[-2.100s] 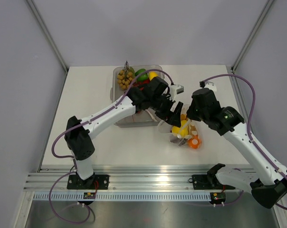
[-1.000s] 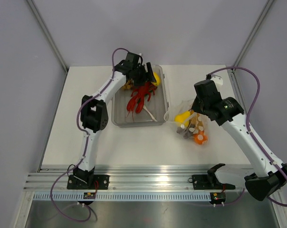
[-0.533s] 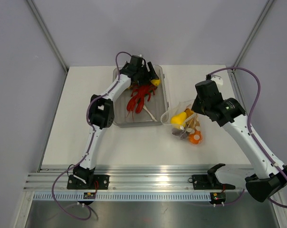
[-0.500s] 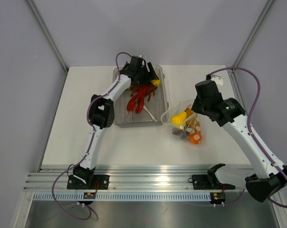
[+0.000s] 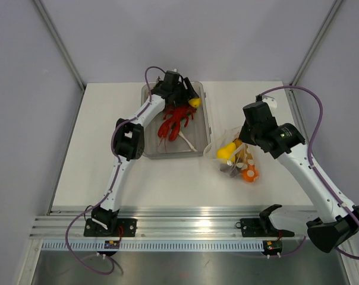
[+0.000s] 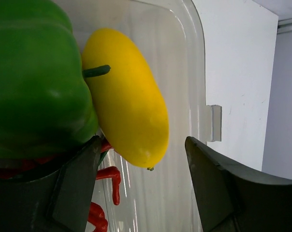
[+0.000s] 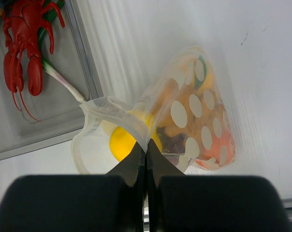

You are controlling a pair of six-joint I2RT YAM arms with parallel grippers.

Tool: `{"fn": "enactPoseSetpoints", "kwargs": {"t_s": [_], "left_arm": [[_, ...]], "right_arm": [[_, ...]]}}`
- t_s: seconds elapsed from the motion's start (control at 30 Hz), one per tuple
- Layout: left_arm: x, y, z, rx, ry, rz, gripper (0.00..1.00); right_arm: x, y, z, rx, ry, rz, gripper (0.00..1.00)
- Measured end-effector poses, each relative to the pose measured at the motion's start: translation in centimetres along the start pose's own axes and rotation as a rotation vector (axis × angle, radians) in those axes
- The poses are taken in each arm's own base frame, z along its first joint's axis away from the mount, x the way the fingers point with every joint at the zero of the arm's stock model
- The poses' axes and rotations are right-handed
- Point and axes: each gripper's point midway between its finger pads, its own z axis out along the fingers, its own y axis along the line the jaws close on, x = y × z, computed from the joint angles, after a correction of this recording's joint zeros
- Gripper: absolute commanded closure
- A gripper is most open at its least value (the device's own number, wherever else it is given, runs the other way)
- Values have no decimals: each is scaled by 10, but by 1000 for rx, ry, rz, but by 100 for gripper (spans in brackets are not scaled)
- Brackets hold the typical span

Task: Place the food in the zip-top bag and seal the zipper
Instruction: Pick up the fake fruit from the bin.

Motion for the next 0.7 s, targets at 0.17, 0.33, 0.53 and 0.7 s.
{"fn": "enactPoseSetpoints", "kwargs": {"t_s": [0.17,0.33,0.53,0.7], "left_arm": [[3,3,10,5,-4,-14,31],[2,4,14,3,-17,-16,34],[5,8,19,-6,-18,-22,53],[7,11,20,-1,-24,-9,68]], "right_arm": [[2,0,2,-1,2,0,100],[2,1,3,-3,1,0,100],[2,1,3,-2,1,0,100],[2,1,3,-2,1,0,100]]}}
